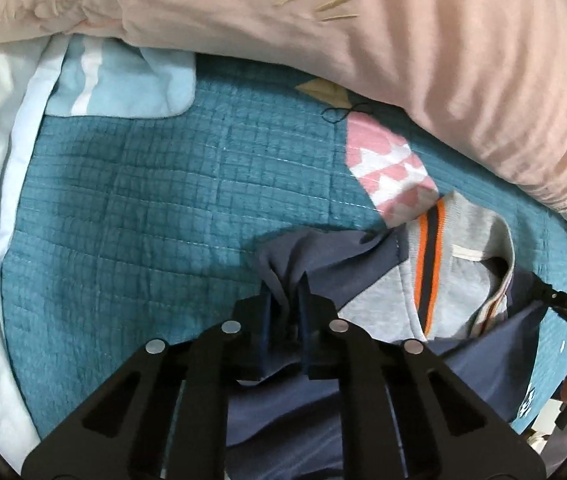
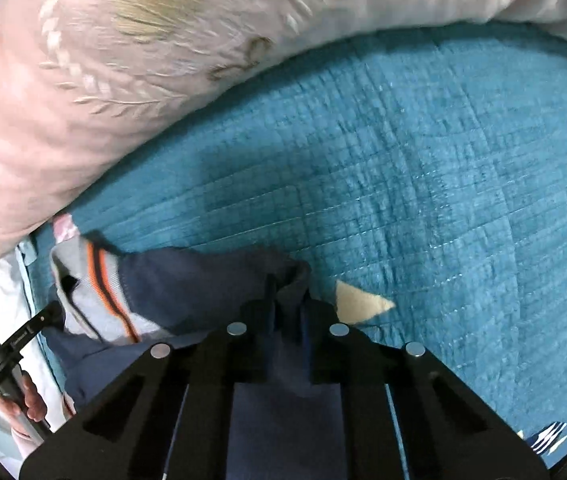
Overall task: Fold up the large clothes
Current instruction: 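Grasp the jacket edge near the collar with the left gripper while the right gripper grasps the hem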
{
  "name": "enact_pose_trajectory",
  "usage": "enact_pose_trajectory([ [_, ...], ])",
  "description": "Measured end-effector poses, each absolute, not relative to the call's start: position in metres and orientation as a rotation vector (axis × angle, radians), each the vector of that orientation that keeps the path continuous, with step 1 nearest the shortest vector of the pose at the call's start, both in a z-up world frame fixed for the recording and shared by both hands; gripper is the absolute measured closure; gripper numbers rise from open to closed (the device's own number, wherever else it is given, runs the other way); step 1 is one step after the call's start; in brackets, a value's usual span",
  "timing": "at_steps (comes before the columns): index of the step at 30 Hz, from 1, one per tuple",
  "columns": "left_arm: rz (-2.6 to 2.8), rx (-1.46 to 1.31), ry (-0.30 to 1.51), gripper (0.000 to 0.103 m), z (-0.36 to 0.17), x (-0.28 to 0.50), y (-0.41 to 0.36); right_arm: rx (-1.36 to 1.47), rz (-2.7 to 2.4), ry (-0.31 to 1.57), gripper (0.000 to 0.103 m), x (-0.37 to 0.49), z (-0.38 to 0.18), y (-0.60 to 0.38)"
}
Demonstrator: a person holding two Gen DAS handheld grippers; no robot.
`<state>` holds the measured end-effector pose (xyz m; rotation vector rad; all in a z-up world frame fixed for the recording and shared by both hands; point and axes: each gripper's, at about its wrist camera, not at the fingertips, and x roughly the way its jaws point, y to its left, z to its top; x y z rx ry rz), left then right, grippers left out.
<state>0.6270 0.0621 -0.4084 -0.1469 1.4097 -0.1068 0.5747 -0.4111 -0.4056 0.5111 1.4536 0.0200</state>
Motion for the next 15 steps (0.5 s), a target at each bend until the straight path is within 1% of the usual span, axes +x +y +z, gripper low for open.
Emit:
enact_pose_trajectory([
  [10, -0.106, -0.166, 1.393, 0.094, -0.368, 0.605, 0.063, 0.523, 0.078, 1.412, 0.095, 0.558, -0.360, -0.421],
  [15, -0.115, -0.178, 1.368, 0.094, -0.339, 0.586, 0.072, 0.535, 0.107, 1.379, 0.096, 0.533, -0.329, -0.430],
])
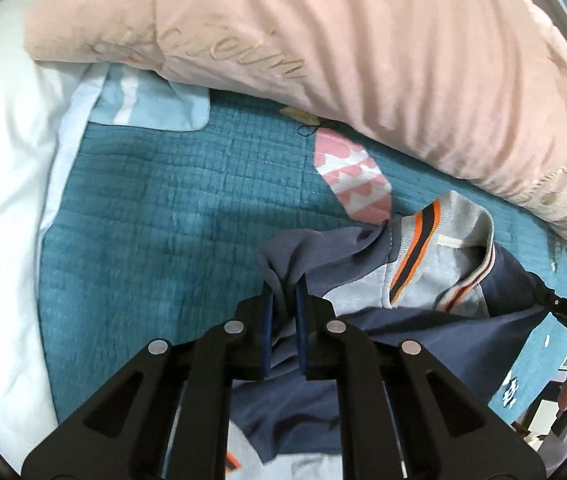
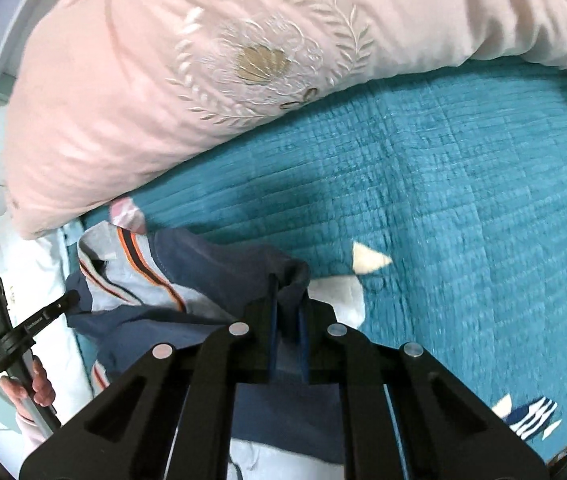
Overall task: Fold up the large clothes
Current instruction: 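Grasp the jacket edge near the collar with the left gripper while the right gripper grasps the hem, then lift the held jacket edges with both grippers and fold them over the body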
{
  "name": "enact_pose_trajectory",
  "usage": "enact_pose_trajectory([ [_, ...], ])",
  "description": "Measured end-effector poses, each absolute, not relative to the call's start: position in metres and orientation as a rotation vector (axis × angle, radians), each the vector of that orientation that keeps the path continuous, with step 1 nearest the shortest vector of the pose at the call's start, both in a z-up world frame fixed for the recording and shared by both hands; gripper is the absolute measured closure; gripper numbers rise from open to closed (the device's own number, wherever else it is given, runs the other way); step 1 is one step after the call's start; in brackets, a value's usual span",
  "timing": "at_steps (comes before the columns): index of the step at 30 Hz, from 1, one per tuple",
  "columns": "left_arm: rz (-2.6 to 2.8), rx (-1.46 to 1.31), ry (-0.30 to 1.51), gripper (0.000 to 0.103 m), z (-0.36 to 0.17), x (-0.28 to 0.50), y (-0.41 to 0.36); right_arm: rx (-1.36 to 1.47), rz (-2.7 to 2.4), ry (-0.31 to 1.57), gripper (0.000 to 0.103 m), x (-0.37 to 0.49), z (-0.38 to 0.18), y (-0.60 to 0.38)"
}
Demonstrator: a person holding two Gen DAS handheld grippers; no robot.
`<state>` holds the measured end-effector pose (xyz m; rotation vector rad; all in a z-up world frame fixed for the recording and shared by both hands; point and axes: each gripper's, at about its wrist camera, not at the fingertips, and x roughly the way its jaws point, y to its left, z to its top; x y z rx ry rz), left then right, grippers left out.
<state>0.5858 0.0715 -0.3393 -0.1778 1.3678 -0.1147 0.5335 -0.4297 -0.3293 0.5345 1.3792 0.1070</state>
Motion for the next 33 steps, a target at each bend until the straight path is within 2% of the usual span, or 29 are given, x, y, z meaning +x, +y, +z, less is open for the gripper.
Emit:
enact_pose_trajectory([
  [14, -0.125, -0.190, 1.320, 0.095, -0.261, 0.498, 0.077, 0.573, 0.115, 1.305, 0.096, 0.428, -0.254, -0.415],
  [20, -0.141, -0.171, 1.304, 0.095, -0.243, 0.444, 0.084, 0.584, 0.118, 1.286, 0.096, 0.367, -0.244, -0.410],
  [25, -0.153, -0.173, 1.320, 0.095, -0.250, 0.390, 0.095, 0.614, 0.137, 1.291, 0.096, 0.314, -0.244, -0.402],
  [27, -0.145, -0.173, 1.336, 0.100, -0.259, 0.367, 0.101, 0.621, 0.142, 1.302, 0.096, 0.292, -0.247, -0.397],
  [33, -0.118, -0.214, 1.394, 0.101, -0.295, 0.299, 0.128, 0.623, 0.130, 1.355, 0.095, 0.244, -0.270, -0.387],
])
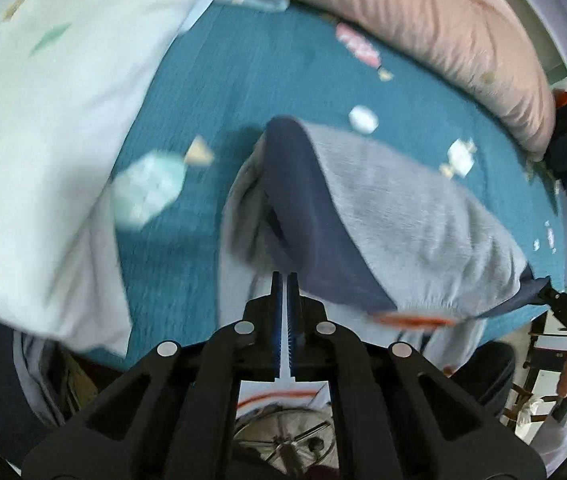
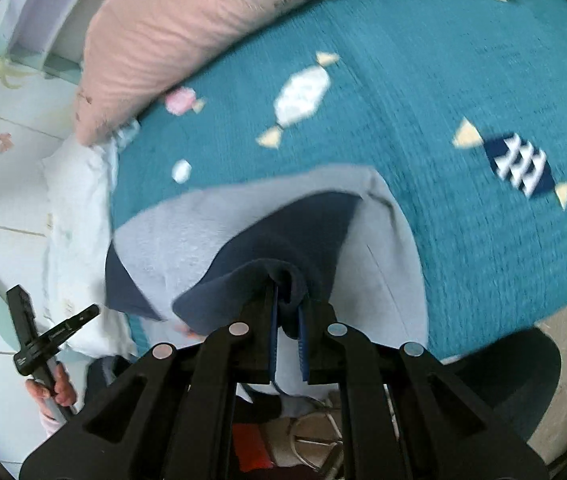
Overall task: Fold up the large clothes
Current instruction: 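Lift the held jacket edges with both grippers and fold them over the body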
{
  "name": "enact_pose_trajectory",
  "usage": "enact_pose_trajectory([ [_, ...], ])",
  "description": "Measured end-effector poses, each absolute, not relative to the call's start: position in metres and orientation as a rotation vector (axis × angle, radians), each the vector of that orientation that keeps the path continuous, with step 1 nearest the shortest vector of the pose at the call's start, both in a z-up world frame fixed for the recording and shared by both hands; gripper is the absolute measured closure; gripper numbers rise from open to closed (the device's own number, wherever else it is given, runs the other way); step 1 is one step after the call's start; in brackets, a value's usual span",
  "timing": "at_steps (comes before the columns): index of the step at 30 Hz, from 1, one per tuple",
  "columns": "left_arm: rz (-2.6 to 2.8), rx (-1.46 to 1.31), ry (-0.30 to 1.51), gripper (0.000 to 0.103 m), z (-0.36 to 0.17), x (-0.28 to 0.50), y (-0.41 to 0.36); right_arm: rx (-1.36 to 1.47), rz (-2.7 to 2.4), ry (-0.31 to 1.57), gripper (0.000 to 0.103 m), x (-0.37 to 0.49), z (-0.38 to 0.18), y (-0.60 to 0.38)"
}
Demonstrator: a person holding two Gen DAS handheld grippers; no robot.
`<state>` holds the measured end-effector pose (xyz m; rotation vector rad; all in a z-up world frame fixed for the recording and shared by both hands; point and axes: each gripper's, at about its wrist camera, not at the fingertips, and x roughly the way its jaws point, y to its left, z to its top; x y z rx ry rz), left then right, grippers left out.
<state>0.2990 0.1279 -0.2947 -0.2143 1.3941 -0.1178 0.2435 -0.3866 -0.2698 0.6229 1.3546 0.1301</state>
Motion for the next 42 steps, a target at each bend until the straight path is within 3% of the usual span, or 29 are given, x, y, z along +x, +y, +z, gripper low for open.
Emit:
enact_pose_trajectory([
  [9, -0.154, -0.214, 1.455, 0.100, -0.341, 0.266, 0.118, 0.570, 0.079, 1.466, 0.095, 0.213, -0.326, -0.373],
  [14, -0.194, -0.239, 1.452, 0.073, -0.354, 0.262, 0.101, 0.532, 0.062, 1.484, 0.093, 0.205, -0.340, -0.363],
  [15, -0.201, -0.247, 1.445, 0.059, -0.355, 0.262, 0.098, 0.543, 0.065, 1.486, 0.091, 0.203, -0.341, -0.364],
  [16, -0.205, -0.256, 1.439, 0.044, -0.356, 0.262, 0.097, 0.548, 0.067, 1.481, 0.086, 0.201, -0.338, -0.365],
  [17, -0.207, -0.270, 1.430, 0.040, -0.357, 0.263, 0.096, 0.547, 0.063, 1.478, 0.080, 0.199, -0.335, -0.365],
  [18, -0.205, -0.284, 1.423, 0.039, -0.358, 0.263, 0.095, 0.546, 0.055, 1.478, 0.064, 0.196, -0.331, -0.365],
  [19, -0.203, -0.312, 1.418, 0.039, -0.361, 0.266, 0.095, 0.551, 0.043, 1.467, 0.053, 0.193, -0.327, -0.366],
  [20, -0.200, -0.342, 1.422, 0.039, -0.364, 0.269, 0.096, 0.557, 0.037, 1.455, 0.051, 0.191, -0.324, -0.367],
  [30, -0.120, -0.648, 1.451, 0.039, -0.396, 0.304, 0.113, 0.741, 0.053, 1.475, 0.048, 0.198, -0.339, -0.373],
  [32, -0.107, -0.634, 1.461, 0.057, -0.397, 0.309, 0.114, 0.797, 0.085, 1.491, 0.048, 0.203, -0.344, -0.367],
  [33, -0.106, -0.607, 1.458, 0.091, -0.396, 0.311, 0.113, 0.844, 0.100, 1.491, 0.048, 0.204, -0.345, -0.367],
  [36, -0.128, -0.573, 1.440, 0.096, -0.390, 0.310, 0.112, 0.855, 0.088, 1.474, 0.043, 0.207, -0.347, -0.365],
  [37, -0.131, -0.546, 1.434, 0.097, -0.387, 0.309, 0.110, 0.838, 0.079, 1.487, 0.045, 0.208, -0.351, -0.362],
  [38, -0.134, -0.533, 1.432, 0.097, -0.385, 0.307, 0.111, 0.845, 0.081, 1.495, 0.054, 0.209, -0.355, -0.361],
  [39, -0.143, -0.524, 1.425, 0.098, -0.380, 0.305, 0.110, 0.874, 0.102, 1.503, 0.087, 0.209, -0.361, -0.357],
  [42, -0.181, -0.474, 1.392, 0.098, -0.363, 0.296, 0.106, 0.803, 0.063, 1.498, 0.092, 0.209, -0.359, -0.352],
])
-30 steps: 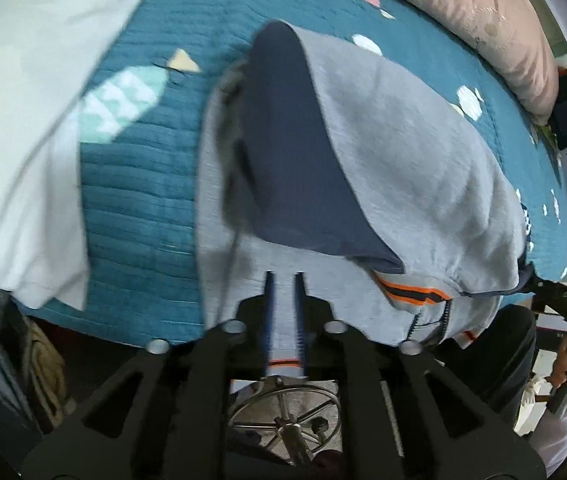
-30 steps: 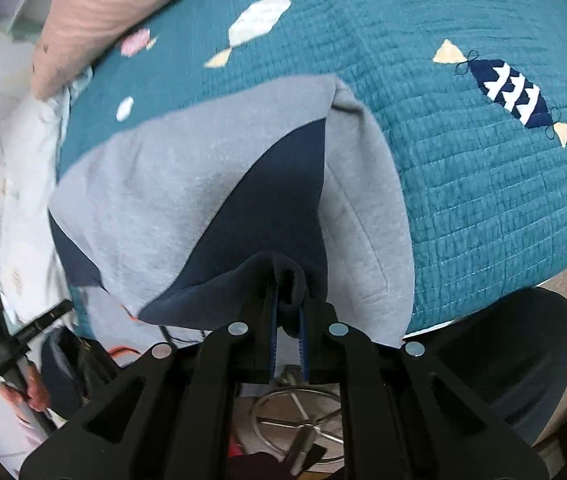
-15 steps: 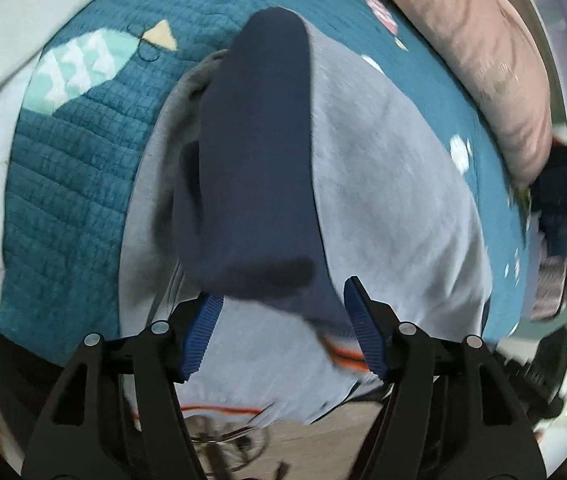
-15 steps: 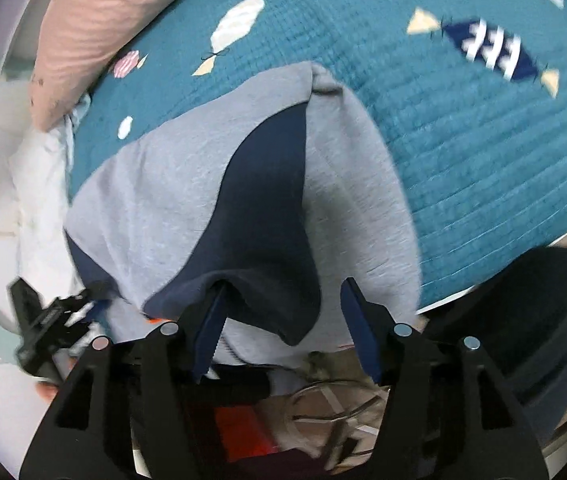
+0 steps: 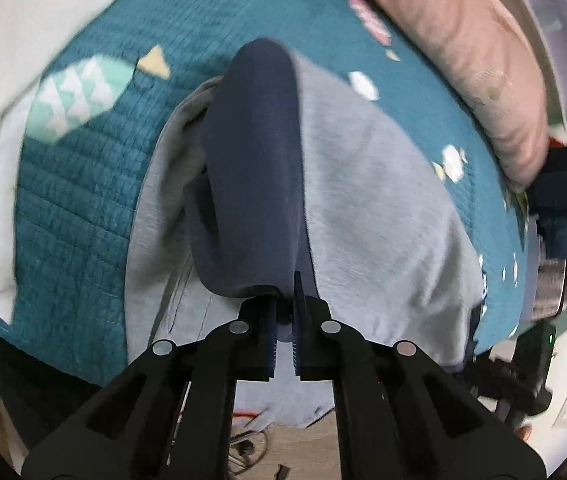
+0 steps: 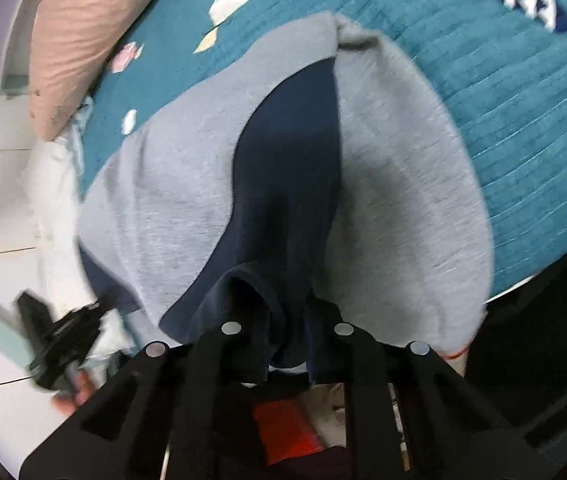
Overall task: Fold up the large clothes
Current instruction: 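Lift the held jacket edges with both grippers and fold them over the body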
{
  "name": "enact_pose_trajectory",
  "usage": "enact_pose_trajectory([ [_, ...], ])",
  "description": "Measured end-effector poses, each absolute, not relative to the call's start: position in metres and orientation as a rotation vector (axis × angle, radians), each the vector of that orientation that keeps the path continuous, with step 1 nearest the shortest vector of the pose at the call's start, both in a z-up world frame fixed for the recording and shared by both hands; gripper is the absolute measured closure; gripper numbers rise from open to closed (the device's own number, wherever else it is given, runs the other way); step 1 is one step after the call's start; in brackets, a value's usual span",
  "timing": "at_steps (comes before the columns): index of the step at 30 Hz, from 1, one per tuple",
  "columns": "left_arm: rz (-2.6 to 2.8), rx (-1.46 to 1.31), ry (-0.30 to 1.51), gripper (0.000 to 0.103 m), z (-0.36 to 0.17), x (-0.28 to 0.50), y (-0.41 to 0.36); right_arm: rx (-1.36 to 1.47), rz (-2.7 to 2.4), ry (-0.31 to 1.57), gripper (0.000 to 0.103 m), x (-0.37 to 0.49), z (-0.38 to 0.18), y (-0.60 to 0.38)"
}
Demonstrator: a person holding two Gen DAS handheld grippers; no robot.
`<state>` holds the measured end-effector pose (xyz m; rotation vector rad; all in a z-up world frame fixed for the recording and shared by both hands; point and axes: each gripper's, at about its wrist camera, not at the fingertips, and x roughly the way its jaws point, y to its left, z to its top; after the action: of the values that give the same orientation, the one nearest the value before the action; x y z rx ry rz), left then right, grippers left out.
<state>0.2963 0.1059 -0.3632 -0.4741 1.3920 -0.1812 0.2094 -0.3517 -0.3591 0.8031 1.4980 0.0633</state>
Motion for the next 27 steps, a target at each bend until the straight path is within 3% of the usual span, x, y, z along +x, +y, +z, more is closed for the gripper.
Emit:
enact_pose_trajectory([
  [10, -0.240, -0.508, 1.396, 0.098, -0.342, 0.241, 0.113, 0.649, 0.069, 1.429, 0.092, 0.197, -0.311, -0.379],
  [17, -0.187, -0.523, 1.476, 0.097, -0.389, 0.217, 0.117, 0.517, 0.017, 1.568, 0.092, 0.187, -0.370, -0.368],
  [20, -0.157, -0.485, 1.543, 0.094, -0.398, 0.216, 0.115, 0.514, -0.019, 1.597, 0.083, 0.180, -0.375, -0.371],
  [21, -0.164, -0.467, 1.536, 0.091, -0.392, 0.216, 0.115, 0.497, -0.027, 1.604, 0.079, 0.179, -0.370, -0.372],
  [22, -0.166, -0.448, 1.529, 0.080, -0.387, 0.215, 0.114, 0.489, -0.031, 1.606, 0.067, 0.178, -0.365, -0.373],
  [24, -0.145, -0.395, 1.514, 0.052, -0.371, 0.215, 0.115, 0.483, -0.057, 1.576, 0.060, 0.172, -0.348, -0.382],
  [27, -0.142, -0.341, 1.471, 0.050, -0.350, 0.213, 0.114, 0.491, -0.062, 1.507, 0.060, 0.167, -0.317, -0.389],
])
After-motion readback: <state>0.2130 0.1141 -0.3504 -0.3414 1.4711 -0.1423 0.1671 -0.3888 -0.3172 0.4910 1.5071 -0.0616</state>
